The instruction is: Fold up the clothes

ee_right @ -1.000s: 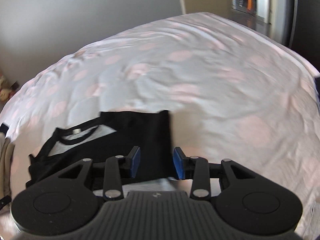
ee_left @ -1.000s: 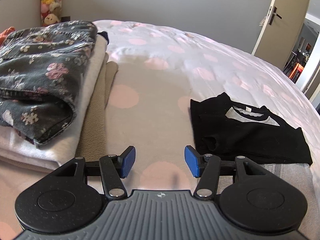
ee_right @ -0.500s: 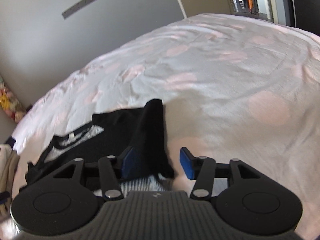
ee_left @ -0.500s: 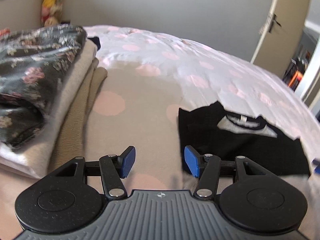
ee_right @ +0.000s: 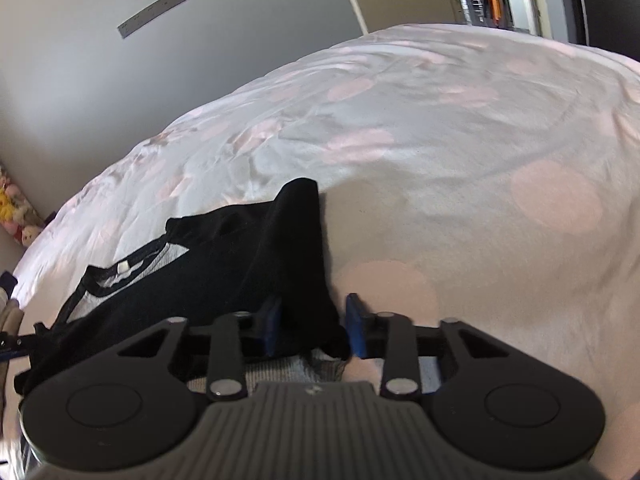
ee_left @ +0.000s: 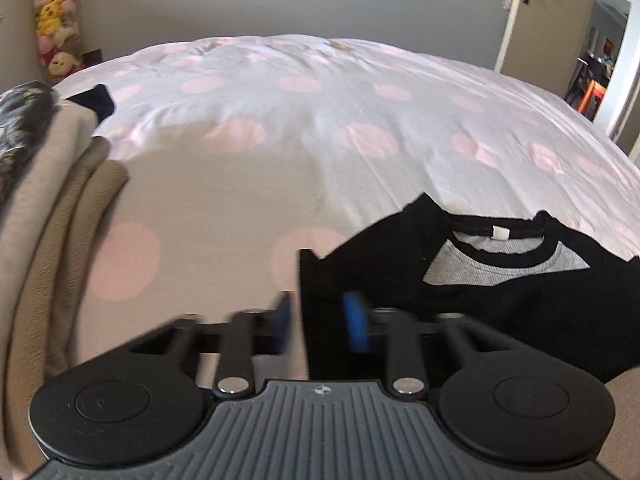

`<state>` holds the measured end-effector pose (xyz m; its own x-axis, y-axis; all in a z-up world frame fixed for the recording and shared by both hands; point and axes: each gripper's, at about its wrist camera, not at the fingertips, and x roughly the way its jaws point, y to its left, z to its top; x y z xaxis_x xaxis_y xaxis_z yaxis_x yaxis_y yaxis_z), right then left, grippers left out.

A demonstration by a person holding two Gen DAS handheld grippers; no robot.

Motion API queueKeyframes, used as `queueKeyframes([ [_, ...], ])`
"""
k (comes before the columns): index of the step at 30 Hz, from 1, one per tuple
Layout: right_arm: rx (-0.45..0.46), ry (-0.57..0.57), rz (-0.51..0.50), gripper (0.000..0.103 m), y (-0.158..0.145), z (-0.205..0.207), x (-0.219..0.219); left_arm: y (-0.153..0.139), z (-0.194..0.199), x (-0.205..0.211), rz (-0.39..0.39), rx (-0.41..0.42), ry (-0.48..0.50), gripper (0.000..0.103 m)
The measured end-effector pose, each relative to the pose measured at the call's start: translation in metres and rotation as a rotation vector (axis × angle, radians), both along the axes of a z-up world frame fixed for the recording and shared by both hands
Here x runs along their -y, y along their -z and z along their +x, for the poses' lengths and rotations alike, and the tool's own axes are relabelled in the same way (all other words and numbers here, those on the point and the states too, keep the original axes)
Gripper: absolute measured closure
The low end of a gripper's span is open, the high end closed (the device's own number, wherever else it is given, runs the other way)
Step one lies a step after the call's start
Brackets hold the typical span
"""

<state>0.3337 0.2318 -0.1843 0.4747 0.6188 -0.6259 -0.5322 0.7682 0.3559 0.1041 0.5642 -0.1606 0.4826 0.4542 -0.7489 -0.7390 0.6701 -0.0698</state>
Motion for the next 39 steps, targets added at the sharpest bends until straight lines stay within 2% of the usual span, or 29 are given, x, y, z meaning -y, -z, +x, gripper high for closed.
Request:
queueKeyframes([
  [2,-0.001,0.001,-0.007,0.083,0.000,0.001,0.002,-0.003,0.002,0.001,0.038,0.002,-0.012,0.101],
  [4,-0.006,0.007,-0.012,0.085,0.000,0.003,0.003,-0.007,0.003,0.000,0.089,-0.019,-0.024,0.101],
  [6,-0.031,0.010,-0.005,0.085,0.003,0.007,0.005,-0.002,0.006,-0.008,0.073,-0.058,-0.030,0.101],
  [9,-0.033,0.012,-0.005,0.085,0.006,0.007,0.005,0.006,0.007,-0.011,0.097,-0.094,-0.018,0.101],
  [12,-0.039,0.011,0.006,0.083,0.004,0.007,0.007,0.001,-0.002,-0.013,0.080,-0.090,-0.060,0.100],
  [13,-0.041,0.012,0.011,0.080,0.003,0.007,0.009,-0.004,-0.009,-0.011,0.067,-0.074,-0.060,0.098],
  [15,-0.042,0.014,0.019,0.074,0.000,0.004,0.013,-0.014,-0.023,-0.001,0.073,-0.062,-0.040,0.089],
  [17,-0.026,0.006,0.005,0.070,-0.005,-0.002,0.015,-0.022,-0.038,0.018,0.101,-0.086,-0.019,0.083],
  [19,-0.021,0.000,-0.015,0.067,-0.011,-0.007,0.018,-0.026,-0.054,0.038,0.090,-0.124,0.000,0.082],
  [25,-0.069,-0.027,-0.046,0.061,-0.024,-0.041,0.046,-0.028,-0.102,0.107,0.004,-0.177,0.008,0.070],
  [27,-0.083,-0.052,-0.085,0.059,-0.025,-0.062,0.060,-0.027,-0.114,0.127,-0.041,-0.189,0.018,0.065],
  [30,-0.113,-0.073,-0.157,0.056,-0.024,-0.096,0.083,-0.024,-0.130,0.150,-0.114,-0.185,0.014,0.064],
  [33,-0.130,-0.073,-0.182,0.045,-0.035,-0.118,0.100,-0.020,-0.147,0.167,-0.187,-0.194,-0.018,0.057],
  [35,-0.158,-0.084,-0.190,0.032,-0.043,-0.127,0.109,-0.015,-0.157,0.176,-0.234,-0.207,-0.048,0.056],
  [37,-0.192,-0.089,-0.229,0.030,-0.046,-0.137,0.118,-0.011,-0.168,0.185,-0.259,-0.219,-0.063,0.055],
  [39,-0.236,-0.085,-0.285,0.022,-0.044,-0.144,0.124,-0.005,-0.175,0.193,-0.293,-0.238,-0.059,0.053],
])
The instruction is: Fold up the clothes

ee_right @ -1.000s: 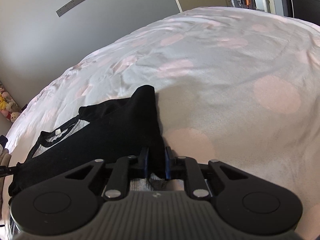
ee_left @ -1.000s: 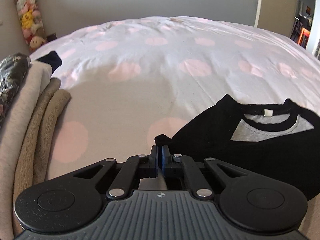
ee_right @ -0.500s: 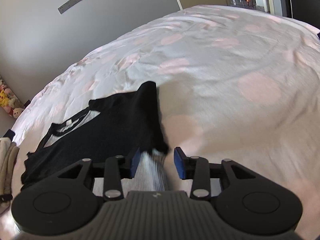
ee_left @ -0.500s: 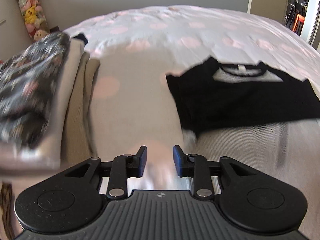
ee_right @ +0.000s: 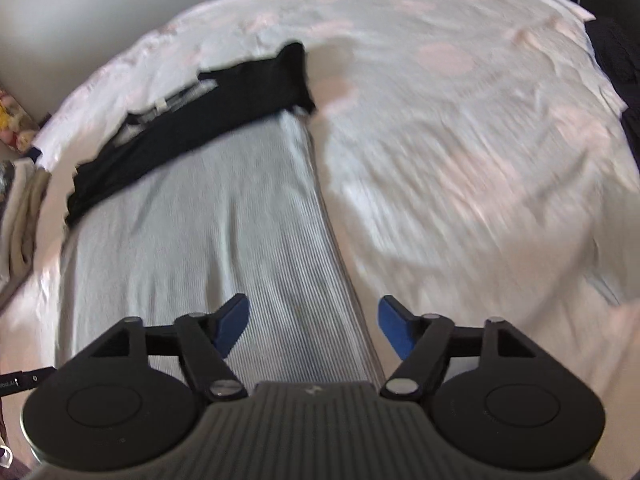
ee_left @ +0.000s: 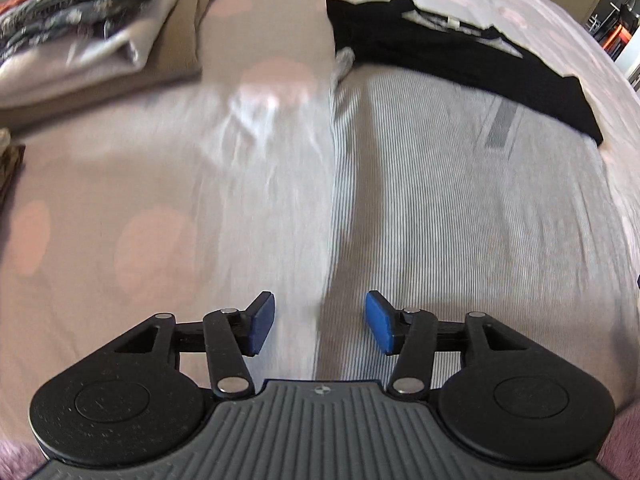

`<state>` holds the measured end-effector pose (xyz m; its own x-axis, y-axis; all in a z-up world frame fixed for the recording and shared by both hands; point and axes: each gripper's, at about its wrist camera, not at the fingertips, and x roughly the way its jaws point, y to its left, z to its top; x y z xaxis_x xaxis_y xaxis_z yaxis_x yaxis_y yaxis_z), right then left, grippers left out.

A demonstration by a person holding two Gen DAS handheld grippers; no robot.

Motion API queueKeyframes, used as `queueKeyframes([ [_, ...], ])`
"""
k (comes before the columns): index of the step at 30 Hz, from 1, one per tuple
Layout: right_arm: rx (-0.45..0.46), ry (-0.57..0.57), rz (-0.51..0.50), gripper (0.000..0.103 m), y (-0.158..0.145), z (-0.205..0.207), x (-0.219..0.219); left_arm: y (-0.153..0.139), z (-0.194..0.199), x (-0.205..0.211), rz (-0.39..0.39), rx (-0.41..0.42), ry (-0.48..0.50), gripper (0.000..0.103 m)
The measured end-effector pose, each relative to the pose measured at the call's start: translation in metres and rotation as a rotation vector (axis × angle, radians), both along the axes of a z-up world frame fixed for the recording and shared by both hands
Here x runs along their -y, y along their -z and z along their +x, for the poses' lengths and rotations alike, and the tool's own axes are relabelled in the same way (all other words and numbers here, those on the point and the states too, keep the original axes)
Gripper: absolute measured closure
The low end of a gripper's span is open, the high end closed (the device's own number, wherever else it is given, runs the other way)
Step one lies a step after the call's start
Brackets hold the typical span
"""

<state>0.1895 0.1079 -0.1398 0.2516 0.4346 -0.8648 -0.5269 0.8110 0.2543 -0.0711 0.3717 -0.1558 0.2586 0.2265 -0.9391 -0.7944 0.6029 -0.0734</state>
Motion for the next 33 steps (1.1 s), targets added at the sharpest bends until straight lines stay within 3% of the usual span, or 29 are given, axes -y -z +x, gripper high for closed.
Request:
queueKeyframes([
  [4,-0.096,0.002,-0.112,0.018,0.009,-0.001,0.001,0.010,-0.003,0.008,-0.053,-0.055,0.016,0.051],
  [7,-0.162,-0.008,-0.155,0.016,0.019,-0.001,-0.001,0.015,-0.001,0.015,-0.048,-0.093,0.059,0.043],
  [10,-0.199,-0.009,-0.192,0.015,0.026,0.000,-0.007,0.018,-0.001,0.018,-0.053,-0.107,0.076,0.038],
  [15,-0.247,-0.043,-0.253,0.005,0.037,0.001,-0.018,0.023,-0.003,0.015,-0.083,-0.097,0.067,0.030],
  [17,-0.255,-0.072,-0.281,0.000,0.040,0.000,-0.024,0.025,-0.004,0.014,-0.091,-0.091,0.063,0.028],
  [22,-0.260,-0.098,-0.335,0.000,0.048,-0.001,-0.032,0.029,-0.004,0.015,-0.097,-0.082,0.068,0.022],
  [26,-0.267,-0.092,-0.347,0.000,0.049,0.000,-0.033,0.033,0.000,0.013,-0.118,-0.069,0.066,0.010],
  [33,-0.243,-0.068,-0.331,0.000,0.050,-0.002,-0.030,0.038,0.002,0.016,-0.105,-0.067,0.068,0.006],
])
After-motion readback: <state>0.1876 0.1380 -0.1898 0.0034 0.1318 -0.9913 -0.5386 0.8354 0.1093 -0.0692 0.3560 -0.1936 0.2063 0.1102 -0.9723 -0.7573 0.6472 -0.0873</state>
